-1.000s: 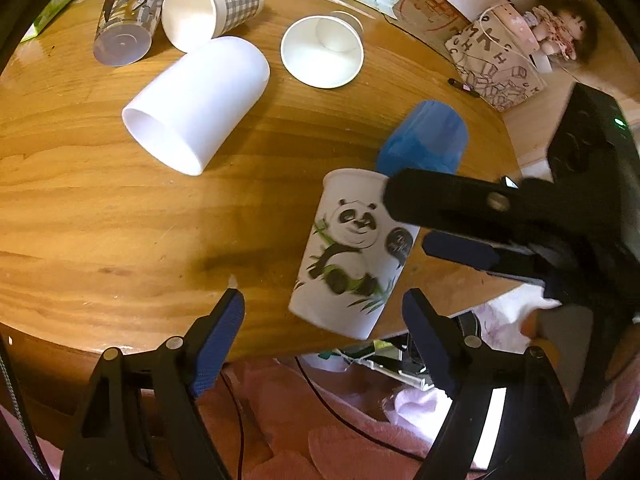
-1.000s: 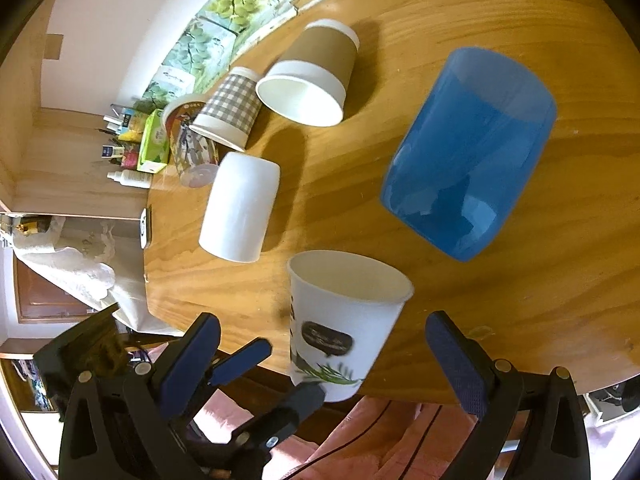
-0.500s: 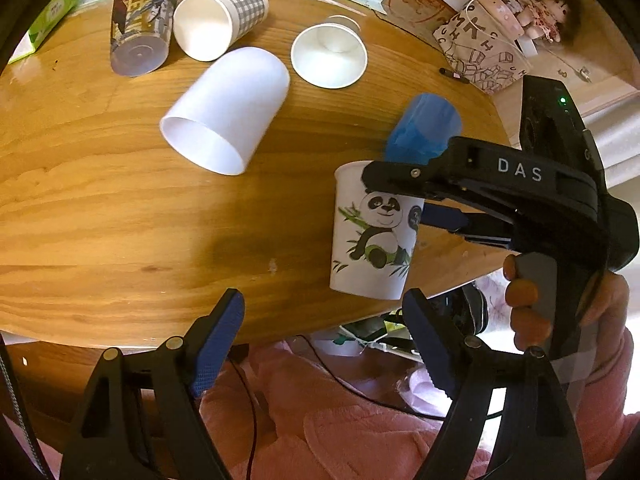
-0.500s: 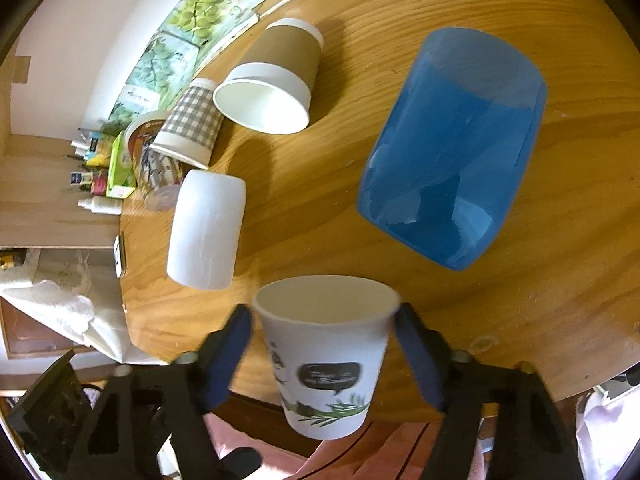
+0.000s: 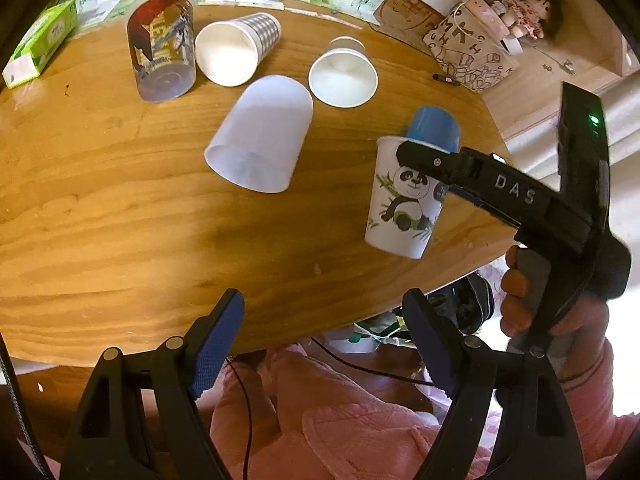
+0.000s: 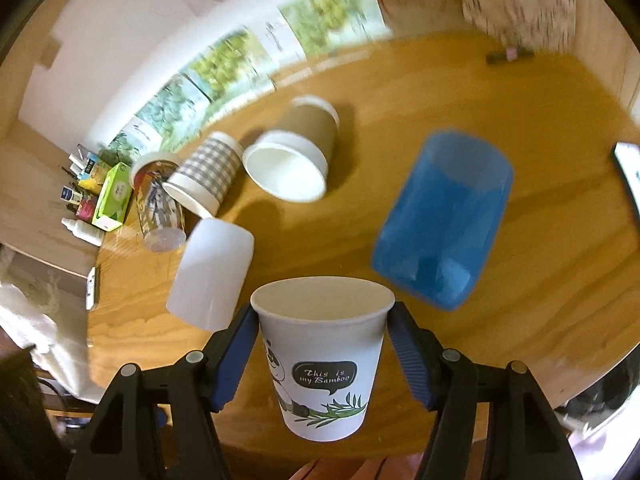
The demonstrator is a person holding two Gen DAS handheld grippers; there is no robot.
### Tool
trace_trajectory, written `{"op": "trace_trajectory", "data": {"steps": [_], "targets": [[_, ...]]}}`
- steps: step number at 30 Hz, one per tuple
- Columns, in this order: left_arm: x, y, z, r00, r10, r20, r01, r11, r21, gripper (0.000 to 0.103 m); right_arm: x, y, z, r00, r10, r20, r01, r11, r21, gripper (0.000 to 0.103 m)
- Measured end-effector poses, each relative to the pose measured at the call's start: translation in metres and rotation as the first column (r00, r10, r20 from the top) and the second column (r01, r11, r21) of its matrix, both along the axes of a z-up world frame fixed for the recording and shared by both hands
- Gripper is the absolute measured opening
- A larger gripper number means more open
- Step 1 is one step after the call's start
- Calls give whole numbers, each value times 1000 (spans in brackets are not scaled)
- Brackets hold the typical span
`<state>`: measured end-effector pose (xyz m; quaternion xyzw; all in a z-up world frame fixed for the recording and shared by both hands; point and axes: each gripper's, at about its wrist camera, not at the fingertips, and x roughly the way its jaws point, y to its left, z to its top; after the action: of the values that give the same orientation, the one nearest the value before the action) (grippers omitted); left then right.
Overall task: Flip cup upright
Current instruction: 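Lower the panda cup onto the desk with its open rim facing up, then open the left gripper and withdraw it from the upright panda cup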
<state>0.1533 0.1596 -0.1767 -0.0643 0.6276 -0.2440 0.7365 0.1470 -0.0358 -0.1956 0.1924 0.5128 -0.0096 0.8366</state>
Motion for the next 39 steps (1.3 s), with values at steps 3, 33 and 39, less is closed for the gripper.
{"op": "trace_trajectory", "data": {"steps": [3, 33, 39], "targets": [[0, 5, 1, 1000, -2, 10, 2, 1000, 0, 84, -9, 16, 8, 993, 9, 121, 3, 996, -94, 67], [-16, 45, 19, 994, 17, 105, -20, 1000, 23, 84, -83, 72, -14, 916, 183, 358, -94, 963, -251, 68], [-20, 39, 24, 992, 62, 108, -64, 998, 16, 84, -93, 78, -18, 906, 286, 313, -196, 937, -288, 69]]}}
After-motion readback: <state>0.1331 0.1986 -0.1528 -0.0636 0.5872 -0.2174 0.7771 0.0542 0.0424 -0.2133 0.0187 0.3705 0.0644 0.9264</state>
